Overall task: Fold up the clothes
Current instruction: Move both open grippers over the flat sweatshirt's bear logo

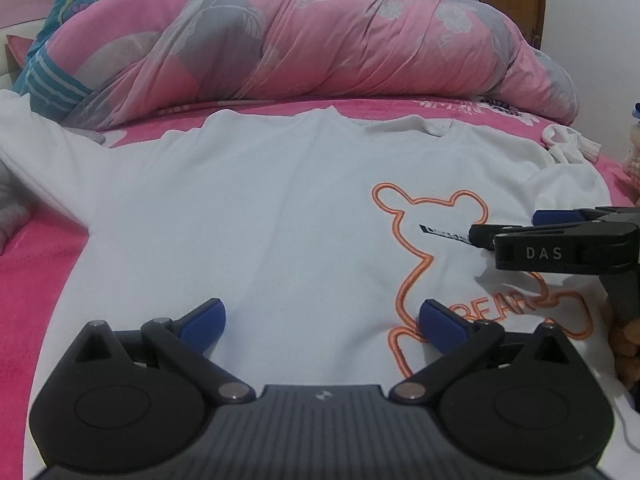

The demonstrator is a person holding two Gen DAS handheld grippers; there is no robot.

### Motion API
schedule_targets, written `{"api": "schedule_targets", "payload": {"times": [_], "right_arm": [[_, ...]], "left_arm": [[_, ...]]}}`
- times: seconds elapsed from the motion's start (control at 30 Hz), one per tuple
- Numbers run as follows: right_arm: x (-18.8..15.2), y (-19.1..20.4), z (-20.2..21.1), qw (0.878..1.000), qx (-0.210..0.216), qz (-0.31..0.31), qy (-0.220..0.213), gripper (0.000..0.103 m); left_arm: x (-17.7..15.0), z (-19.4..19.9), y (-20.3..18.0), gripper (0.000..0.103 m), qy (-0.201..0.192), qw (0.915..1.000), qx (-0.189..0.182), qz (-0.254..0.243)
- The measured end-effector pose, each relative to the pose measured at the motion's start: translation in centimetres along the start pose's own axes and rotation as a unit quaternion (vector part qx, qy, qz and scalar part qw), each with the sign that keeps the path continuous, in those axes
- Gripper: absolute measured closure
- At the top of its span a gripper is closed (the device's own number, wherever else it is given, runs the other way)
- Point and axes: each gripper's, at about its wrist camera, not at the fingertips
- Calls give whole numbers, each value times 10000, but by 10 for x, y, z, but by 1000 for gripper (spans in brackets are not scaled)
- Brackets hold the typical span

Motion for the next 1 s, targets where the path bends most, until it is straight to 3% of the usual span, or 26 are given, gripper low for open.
{"api": "schedule_targets", "payload": {"times": [1.0], "right_arm": [[-1,-2,-1,10000,6,-27,-31,18]], "left_arm": [[-1,1,-1,0,-4,10000,4,1]]}}
Point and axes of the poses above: each gripper's, at about its wrist camera, not at the fingertips, and z roughly against the way its jaws point, y to its left, x to its top, and after that the axes turned 9 degrees about -y, right-handed
